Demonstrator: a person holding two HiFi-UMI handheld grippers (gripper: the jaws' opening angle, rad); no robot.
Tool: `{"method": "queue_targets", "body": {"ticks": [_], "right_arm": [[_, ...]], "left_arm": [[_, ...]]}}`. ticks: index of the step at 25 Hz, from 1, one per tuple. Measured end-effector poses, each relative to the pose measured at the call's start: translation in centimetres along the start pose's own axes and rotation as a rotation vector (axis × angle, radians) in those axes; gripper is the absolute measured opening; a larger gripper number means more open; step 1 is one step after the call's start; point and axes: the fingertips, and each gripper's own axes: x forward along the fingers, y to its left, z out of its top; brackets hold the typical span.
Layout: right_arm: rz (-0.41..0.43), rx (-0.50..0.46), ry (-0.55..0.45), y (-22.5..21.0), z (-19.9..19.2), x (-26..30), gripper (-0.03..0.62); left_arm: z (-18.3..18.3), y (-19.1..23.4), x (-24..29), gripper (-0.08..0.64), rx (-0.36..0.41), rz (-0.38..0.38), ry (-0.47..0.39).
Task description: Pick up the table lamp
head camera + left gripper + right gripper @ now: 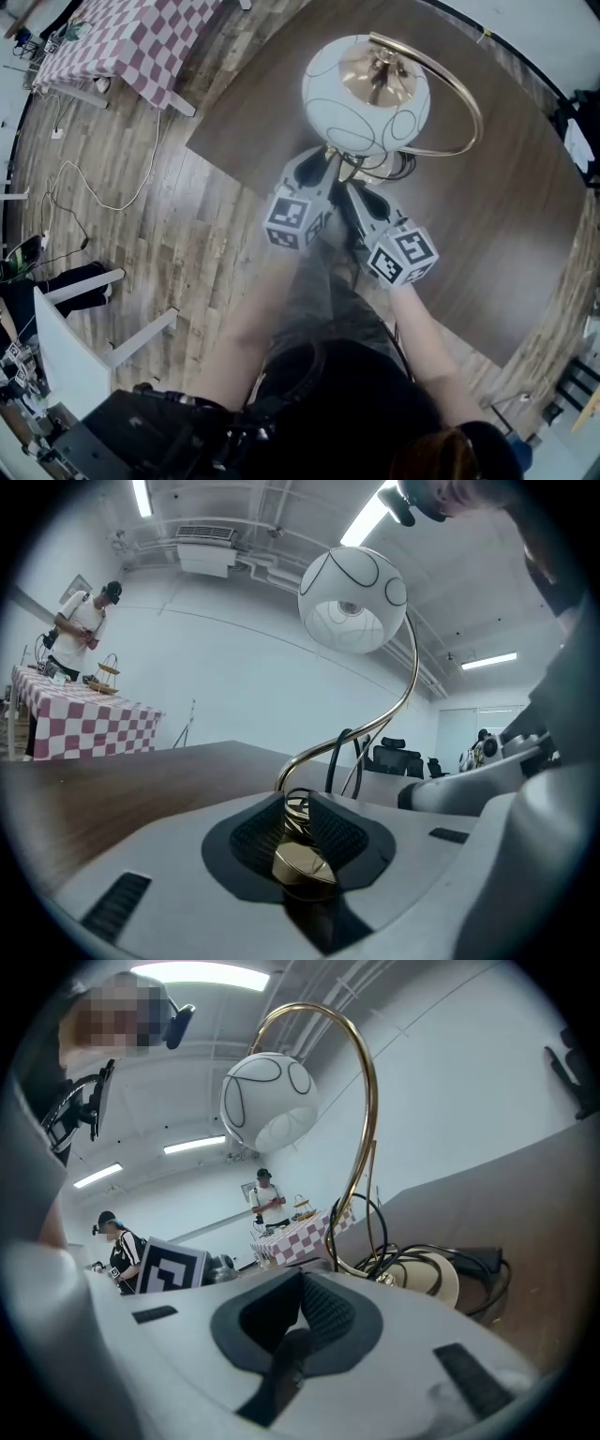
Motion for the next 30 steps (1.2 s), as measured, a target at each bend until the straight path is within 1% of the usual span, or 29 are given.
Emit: {"method": "queue_targets", "body": {"ticks": [3, 8, 11, 17, 21, 27, 30], "right_arm": [[-0.012, 0.015, -0.003, -0.4, -0.1, -0.5, 0.005], [-0.029, 0.026, -0.014, -1.0, 0.2, -1.2, 0.005], [-0.036, 0.034, -0.019, -1.4, 0.2, -1.4, 0.005], [-0.046, 0.038, -0.03, -1.7, 0.2, -1.3, 0.005], [-0.064, 0.024, -0.051, -2.0, 0.7, -1.5, 0.005], [-0.092, 0.015, -0.076, -2.7, 1.4, -2.2, 0.005], [-0.113, -0.015, -0.078, -2.9, 1.6, -2.7, 0.005]], "left_arm": [[0.3, 0.2, 0.9, 0.08, 0.024, 0.016, -0.004], [0.7, 0.9, 2.0, 0.093, 0.03, 0.05, 0.0], [0.8, 1.0, 2.5, 0.103, 0.042, 0.055, 0.011], [1.2, 1.4, 3.6, 0.103, 0.061, 0.06, 0.007], [1.4, 1.3, 4.1, 0.103, 0.102, 0.057, 0.003], [1.3, 1.0, 4.2, 0.067, 0.142, 0.07, 0.001], [1.3, 1.2, 4.2, 0.053, 0.145, 0.088, -0.006]]}}
